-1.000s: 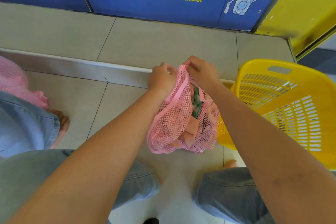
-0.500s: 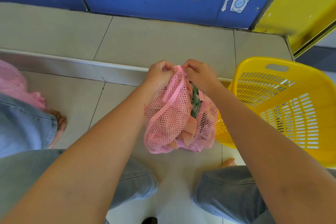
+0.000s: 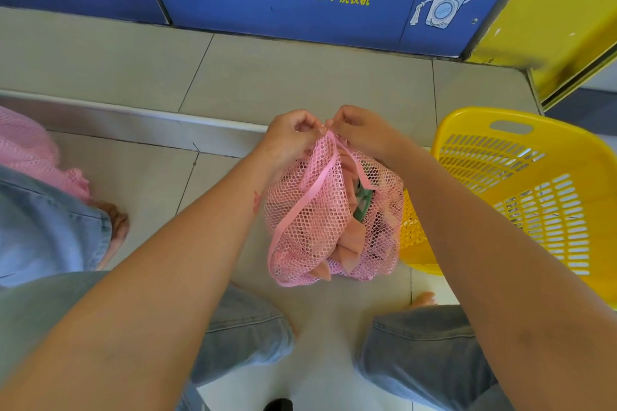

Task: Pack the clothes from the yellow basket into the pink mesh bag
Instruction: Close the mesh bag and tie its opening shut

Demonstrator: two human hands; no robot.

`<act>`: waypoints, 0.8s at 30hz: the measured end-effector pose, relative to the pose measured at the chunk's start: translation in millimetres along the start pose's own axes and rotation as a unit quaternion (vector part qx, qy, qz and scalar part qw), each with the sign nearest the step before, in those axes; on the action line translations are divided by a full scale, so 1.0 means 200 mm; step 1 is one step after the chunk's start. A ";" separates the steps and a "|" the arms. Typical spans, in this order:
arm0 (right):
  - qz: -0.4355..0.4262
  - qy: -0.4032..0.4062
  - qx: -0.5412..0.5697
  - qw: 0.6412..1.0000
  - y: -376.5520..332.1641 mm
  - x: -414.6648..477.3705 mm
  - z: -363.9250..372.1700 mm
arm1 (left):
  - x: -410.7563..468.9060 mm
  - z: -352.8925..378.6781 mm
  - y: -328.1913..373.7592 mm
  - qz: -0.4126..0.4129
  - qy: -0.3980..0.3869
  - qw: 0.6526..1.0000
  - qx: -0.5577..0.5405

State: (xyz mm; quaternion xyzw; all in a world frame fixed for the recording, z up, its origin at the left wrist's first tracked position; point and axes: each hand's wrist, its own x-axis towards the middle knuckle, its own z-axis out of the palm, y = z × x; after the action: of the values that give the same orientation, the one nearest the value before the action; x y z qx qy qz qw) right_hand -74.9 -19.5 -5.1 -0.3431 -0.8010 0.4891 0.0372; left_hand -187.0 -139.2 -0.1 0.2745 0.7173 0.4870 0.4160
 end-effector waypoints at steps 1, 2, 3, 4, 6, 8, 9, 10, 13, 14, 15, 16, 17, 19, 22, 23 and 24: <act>-0.005 -0.001 0.002 1.000 0.00 0.00 0.00 | 0.00 0.00 0.00 -0.001 -0.001 1.000 0.001; -0.010 -0.001 0.003 1.000 0.00 0.00 -0.01 | 0.00 0.00 0.00 -0.002 -0.001 1.000 -0.001; -0.017 0.000 0.003 1.000 -0.01 0.00 -0.01 | 0.00 0.00 0.00 -0.004 0.001 1.000 -0.003; -0.027 0.004 -0.003 1.000 -0.01 0.00 -0.02 | 0.00 0.00 0.00 -0.006 0.003 1.000 -0.006; -0.054 0.021 -0.038 0.998 -0.03 0.00 -0.02 | 0.00 -0.01 0.01 -0.015 0.012 1.000 -0.009; -0.088 0.054 -0.111 0.988 -0.04 -0.01 -0.02 | 0.01 -0.02 0.02 -0.025 0.027 0.999 -0.010; -0.117 0.075 -0.155 0.978 -0.05 -0.01 -0.01 | 0.02 -0.02 0.03 -0.029 0.038 0.999 -0.011; -0.152 0.097 -0.196 0.964 -0.05 -0.02 -0.01 | 0.03 -0.02 0.05 -0.031 0.051 0.998 -0.010; -0.227 0.143 -0.283 0.921 -0.04 -0.03 0.00 | 0.09 -0.04 0.09 -0.042 0.097 0.994 -0.003; -0.236 0.148 -0.303 0.911 -0.03 -0.04 0.00 | 0.12 -0.07 0.10 -0.046 0.114 0.992 -0.004; -0.240 0.151 -0.317 0.905 -0.01 -0.05 0.00 | 0.15 -0.10 0.11 -0.050 0.134 0.990 -0.001; -0.236 0.152 -0.328 0.902 0.02 -0.06 -0.01 | 0.17 -0.15 0.11 -0.053 0.157 0.986 0.006; -0.229 0.151 -0.336 0.901 0.06 -0.08 -0.03 | 0.20 -0.20 0.12 -0.056 0.184 0.981 0.030; -0.209 0.153 -0.344 0.902 0.12 -0.11 -0.05 | 0.23 -0.30 0.09 -0.056 0.240 0.959 0.142; -0.190 0.169 -0.340 0.905 0.14 -0.13 -0.06 | 0.18 -0.32 0.02 -0.046 0.241 0.875 0.416; -0.185 0.177 -0.339 0.905 0.14 -0.13 -0.06 | 0.15 -0.30 -0.01 -0.003 0.222 0.851 0.477; -0.180 0.183 -0.338 0.905 0.13 -0.13 -0.06 | 0.12 -0.26 -0.04 0.052 0.194 0.841 0.503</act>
State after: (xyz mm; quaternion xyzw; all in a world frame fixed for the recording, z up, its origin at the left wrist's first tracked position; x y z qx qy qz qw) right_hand -36.3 -18.6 -12.8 -0.2681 -0.9458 0.1024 0.1519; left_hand -244.1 -147.8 -5.3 0.3827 0.9144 0.1238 0.0469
